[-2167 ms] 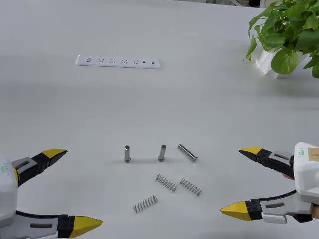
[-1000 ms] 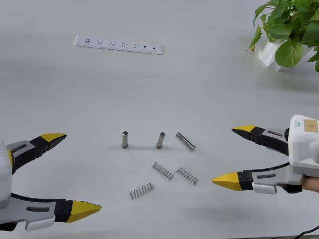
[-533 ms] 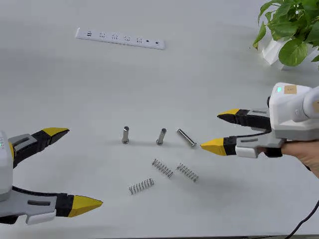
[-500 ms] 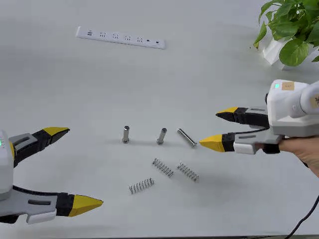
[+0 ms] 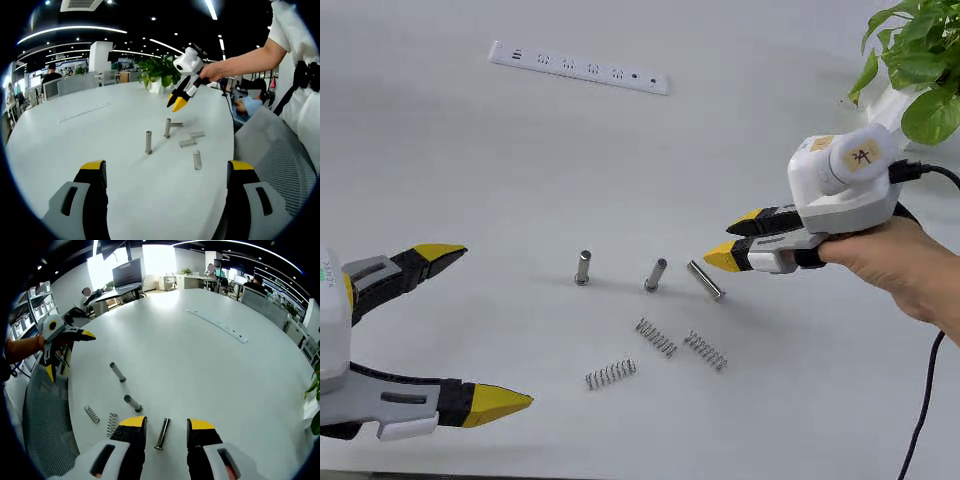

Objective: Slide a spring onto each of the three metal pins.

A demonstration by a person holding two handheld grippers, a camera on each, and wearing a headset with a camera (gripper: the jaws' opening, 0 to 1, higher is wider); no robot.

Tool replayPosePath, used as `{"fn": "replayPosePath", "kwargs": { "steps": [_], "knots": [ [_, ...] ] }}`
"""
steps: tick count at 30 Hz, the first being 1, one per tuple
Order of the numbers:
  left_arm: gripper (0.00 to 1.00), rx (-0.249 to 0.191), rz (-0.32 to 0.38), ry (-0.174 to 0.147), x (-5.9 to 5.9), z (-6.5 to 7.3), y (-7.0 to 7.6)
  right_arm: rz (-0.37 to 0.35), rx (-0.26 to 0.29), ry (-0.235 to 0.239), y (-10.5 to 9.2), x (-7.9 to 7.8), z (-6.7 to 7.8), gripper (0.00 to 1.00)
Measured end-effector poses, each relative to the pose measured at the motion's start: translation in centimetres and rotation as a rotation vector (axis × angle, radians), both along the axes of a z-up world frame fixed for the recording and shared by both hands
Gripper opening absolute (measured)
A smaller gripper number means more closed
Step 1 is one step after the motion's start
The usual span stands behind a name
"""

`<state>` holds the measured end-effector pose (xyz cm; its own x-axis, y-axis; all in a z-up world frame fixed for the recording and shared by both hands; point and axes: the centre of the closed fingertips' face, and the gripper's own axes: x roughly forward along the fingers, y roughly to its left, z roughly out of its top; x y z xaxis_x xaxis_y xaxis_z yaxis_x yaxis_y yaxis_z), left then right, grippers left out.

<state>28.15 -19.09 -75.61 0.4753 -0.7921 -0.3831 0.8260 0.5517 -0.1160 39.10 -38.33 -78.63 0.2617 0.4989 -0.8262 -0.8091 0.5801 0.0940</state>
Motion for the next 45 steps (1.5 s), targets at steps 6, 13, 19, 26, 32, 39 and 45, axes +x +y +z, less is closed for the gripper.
{"fn": "replayPosePath", "kwargs": {
  "steps": [6,13,19,26,32,39,45],
  "knots": [
    [0.99,-0.010,0.003,0.005,0.2,0.0,-0.1,0.010,-0.056,0.049,0.0,0.5,-2.0,0.22],
    [0.99,-0.018,0.003,0.011,0.3,-0.2,-0.2,0.017,-0.117,0.096,0.3,0.0,-3.5,0.17],
    [0.99,-0.024,0.008,0.014,0.3,-0.3,-0.1,0.024,-0.152,0.121,0.0,0.5,-4.8,0.14],
    [0.99,-0.030,0.009,0.019,0.3,-0.5,0.0,0.023,-0.180,0.144,-0.3,0.2,-5.3,0.11],
    [0.99,-0.032,0.009,0.024,0.3,-0.6,-0.1,0.024,-0.186,0.157,-0.2,0.1,-5.8,0.08],
    [0.99,-0.034,0.010,0.029,0.3,-0.7,0.0,0.024,-0.186,0.163,-0.2,0.7,-6.2,0.06],
    [0.99,-0.038,0.009,0.032,0.3,-0.8,-0.2,0.012,-0.184,0.168,-0.1,0.5,-6.1,0.06]
  ]
}}
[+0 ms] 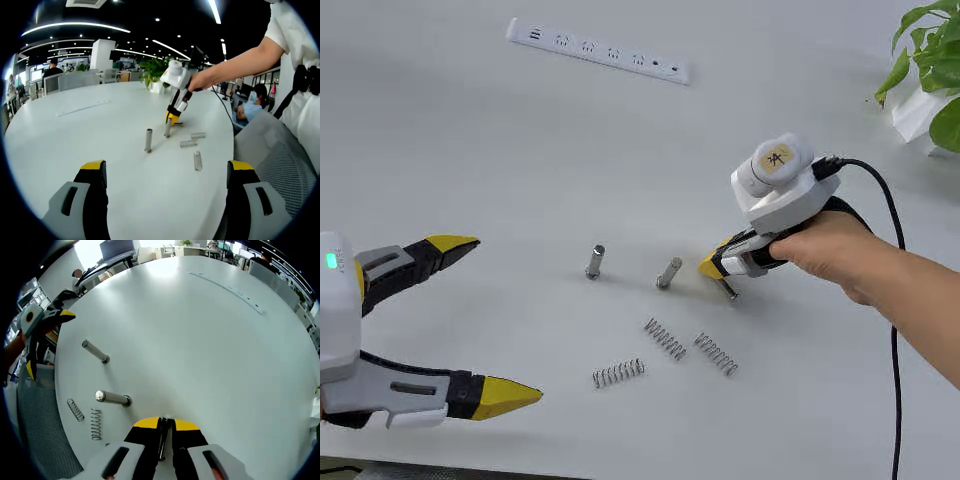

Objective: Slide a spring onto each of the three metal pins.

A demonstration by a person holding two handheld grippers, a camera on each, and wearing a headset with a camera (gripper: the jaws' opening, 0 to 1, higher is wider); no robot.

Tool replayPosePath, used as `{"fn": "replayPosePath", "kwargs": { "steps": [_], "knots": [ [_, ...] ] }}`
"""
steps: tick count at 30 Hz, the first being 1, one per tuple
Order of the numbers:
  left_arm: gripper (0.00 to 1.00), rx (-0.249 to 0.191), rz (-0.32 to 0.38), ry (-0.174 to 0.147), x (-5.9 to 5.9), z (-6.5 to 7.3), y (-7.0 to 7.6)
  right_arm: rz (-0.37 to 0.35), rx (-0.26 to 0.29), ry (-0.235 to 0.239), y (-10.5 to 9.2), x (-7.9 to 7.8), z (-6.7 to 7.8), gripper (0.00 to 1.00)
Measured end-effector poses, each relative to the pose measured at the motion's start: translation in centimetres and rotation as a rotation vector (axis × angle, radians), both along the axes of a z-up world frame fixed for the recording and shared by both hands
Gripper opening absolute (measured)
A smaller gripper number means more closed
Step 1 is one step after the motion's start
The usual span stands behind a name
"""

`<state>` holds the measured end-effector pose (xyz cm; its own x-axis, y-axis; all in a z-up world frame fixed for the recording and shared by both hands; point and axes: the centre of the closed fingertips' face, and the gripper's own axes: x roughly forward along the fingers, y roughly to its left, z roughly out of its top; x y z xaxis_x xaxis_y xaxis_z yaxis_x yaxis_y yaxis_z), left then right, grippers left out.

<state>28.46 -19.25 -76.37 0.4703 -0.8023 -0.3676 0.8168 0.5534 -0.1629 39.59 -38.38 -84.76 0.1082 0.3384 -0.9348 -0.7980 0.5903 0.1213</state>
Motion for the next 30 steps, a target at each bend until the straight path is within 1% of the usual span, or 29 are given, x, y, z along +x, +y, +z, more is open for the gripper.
{"fn": "replayPosePath", "kwargs": {
  "steps": [2,11,15,24,30],
  "knots": [
    [0.99,0.001,-0.003,0.000,0.0,0.0,-0.1,-0.005,-0.001,0.005,0.0,-0.1,0.0,0.05],
    [0.99,0.000,-0.007,0.002,-0.1,0.0,-0.2,0.004,-0.002,-0.003,0.1,-0.3,0.1,0.05],
    [0.99,0.000,-0.008,0.003,-0.2,0.0,-0.2,0.002,0.004,-0.011,0.2,-0.3,0.4,0.05],
    [0.99,0.002,-0.015,0.003,-0.2,0.0,-0.2,-0.006,0.026,-0.045,0.0,-0.5,1.7,0.04],
    [0.99,0.003,-0.020,0.002,-0.2,0.1,-0.3,-0.016,0.048,-0.059,0.2,-1.5,2.9,0.04]
  ]
}}
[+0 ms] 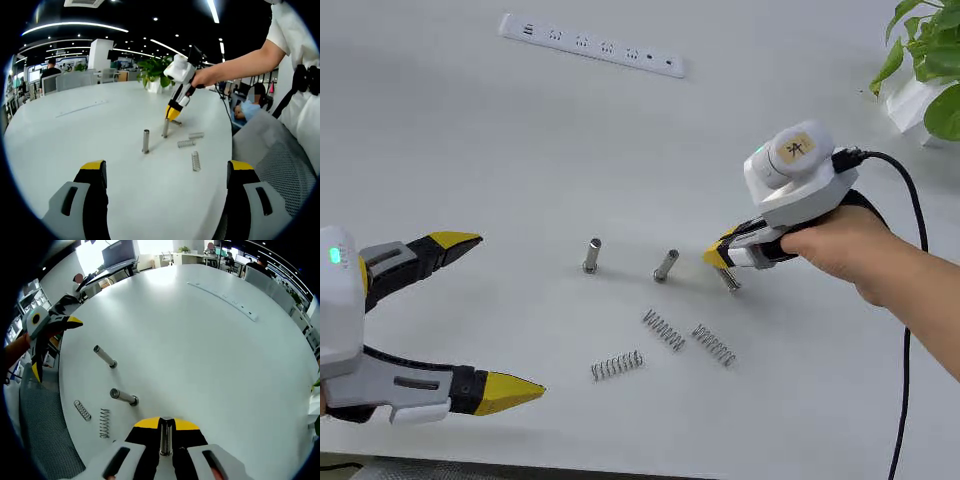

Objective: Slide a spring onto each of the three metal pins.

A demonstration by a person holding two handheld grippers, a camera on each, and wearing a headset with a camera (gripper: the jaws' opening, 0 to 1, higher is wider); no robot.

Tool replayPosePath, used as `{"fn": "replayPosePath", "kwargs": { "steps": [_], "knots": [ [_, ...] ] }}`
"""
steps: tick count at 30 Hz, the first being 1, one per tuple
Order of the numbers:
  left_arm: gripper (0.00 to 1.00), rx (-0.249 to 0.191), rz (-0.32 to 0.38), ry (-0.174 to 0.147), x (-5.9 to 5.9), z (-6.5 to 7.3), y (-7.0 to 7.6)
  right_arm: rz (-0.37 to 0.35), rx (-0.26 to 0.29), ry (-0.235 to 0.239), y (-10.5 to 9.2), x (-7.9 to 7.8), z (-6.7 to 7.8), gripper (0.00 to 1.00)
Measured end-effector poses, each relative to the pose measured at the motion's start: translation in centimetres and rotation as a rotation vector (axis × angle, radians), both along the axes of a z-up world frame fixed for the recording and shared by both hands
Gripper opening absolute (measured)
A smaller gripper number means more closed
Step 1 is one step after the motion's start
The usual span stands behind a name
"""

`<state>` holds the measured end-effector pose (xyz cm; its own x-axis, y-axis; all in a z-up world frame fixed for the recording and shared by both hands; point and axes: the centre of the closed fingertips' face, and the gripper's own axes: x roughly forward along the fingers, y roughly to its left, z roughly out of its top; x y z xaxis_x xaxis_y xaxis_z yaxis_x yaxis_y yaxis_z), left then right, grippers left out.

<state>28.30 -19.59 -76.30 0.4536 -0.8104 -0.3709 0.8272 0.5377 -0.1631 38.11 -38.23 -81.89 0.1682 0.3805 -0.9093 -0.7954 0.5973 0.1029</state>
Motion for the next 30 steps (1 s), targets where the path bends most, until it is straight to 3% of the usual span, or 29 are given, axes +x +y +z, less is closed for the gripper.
{"fn": "replayPosePath", "kwargs": {
  "steps": [12,30],
  "knots": [
    [0.99,0.001,-0.009,0.000,-0.1,0.2,-0.3,-0.017,0.030,-0.028,-0.4,-1.0,1.4,0.04],
    [0.99,0.001,-0.017,0.005,-0.4,0.2,-0.5,-0.045,0.071,-0.064,-1.5,-1.4,2.3,0.04]
  ]
}}
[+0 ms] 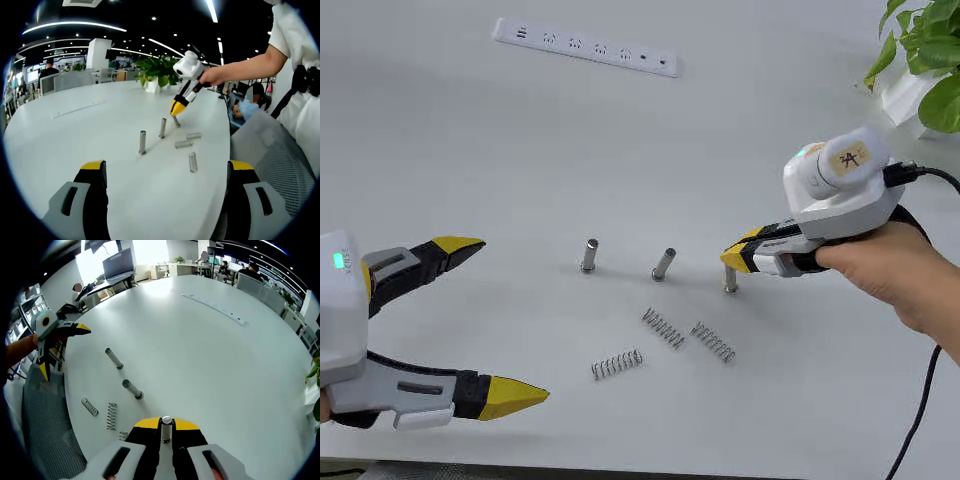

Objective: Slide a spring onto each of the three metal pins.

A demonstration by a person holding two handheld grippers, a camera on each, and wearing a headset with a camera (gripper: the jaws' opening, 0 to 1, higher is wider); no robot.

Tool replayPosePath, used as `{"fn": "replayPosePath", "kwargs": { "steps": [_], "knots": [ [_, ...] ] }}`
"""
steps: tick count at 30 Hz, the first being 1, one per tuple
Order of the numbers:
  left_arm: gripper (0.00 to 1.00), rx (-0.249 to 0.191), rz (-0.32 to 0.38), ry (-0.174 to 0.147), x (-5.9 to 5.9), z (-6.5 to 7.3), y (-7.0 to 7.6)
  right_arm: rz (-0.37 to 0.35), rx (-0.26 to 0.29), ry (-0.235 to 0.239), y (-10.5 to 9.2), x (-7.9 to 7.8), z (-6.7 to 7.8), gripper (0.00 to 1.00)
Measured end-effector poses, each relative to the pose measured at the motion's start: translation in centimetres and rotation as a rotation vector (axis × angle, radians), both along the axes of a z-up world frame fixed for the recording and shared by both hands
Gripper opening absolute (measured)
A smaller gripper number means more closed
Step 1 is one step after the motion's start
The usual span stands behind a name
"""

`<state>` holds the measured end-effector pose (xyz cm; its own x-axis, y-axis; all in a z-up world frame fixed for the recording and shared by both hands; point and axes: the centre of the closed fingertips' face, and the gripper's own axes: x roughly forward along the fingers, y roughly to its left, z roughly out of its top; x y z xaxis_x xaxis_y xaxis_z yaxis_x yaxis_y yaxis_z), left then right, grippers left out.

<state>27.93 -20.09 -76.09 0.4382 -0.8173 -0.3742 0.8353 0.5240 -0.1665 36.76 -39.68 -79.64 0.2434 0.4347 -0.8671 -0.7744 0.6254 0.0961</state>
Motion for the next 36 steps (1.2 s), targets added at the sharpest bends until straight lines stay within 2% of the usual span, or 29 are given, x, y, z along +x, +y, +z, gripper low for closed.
{"fn": "replayPosePath", "kwargs": {
  "steps": [18,36],
  "knots": [
    [0.99,-0.001,-0.010,0.001,0.10,0.10,-0.46,-0.029,0.028,-0.021,-0.84,0.43,-0.32,0.04],
    [0.99,-0.002,-0.012,0.002,0.01,0.06,-0.53,-0.030,0.021,-0.035,-0.83,-0.41,0.15,0.04]
  ]
}}
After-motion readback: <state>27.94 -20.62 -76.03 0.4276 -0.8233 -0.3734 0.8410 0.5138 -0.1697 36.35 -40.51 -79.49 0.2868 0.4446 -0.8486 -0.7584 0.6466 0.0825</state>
